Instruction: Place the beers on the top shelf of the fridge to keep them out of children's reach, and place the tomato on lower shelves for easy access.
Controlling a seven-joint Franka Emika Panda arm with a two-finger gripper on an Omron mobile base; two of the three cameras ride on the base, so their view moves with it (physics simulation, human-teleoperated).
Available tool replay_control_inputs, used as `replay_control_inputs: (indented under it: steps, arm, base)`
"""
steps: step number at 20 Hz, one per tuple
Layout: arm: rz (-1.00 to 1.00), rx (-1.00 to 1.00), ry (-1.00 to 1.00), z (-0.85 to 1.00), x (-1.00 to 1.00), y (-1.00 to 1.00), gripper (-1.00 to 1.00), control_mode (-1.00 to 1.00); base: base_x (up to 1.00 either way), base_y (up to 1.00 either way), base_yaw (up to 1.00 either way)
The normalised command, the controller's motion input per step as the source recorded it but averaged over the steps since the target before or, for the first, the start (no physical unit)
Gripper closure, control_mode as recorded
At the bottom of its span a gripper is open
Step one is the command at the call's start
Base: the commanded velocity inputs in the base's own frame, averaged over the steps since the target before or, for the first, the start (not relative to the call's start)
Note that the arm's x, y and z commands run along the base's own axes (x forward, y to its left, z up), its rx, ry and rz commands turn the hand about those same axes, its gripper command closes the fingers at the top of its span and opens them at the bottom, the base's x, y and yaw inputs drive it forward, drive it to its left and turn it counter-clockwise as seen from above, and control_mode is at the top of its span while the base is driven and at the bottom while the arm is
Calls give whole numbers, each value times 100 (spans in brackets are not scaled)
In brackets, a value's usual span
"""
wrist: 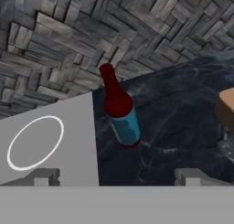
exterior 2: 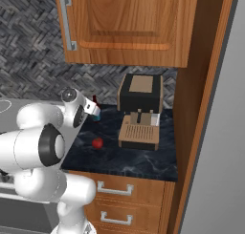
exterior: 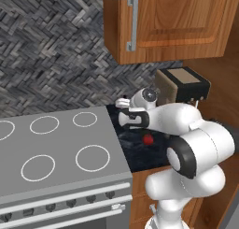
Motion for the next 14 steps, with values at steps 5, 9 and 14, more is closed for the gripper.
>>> replay_control_inputs:
  steps: [5, 9, 14]
  arm:
    - [0, -1, 0, -19, 28, 0, -100, -100]
    - [0, -1, 0, -21, 27, 0, -100, -100]
    - [0, -1, -1, -18, 28, 0, -100, -100]
  base:
    - [0, 0, 0]
    - [0, 0, 0]
    - [0, 0, 0]
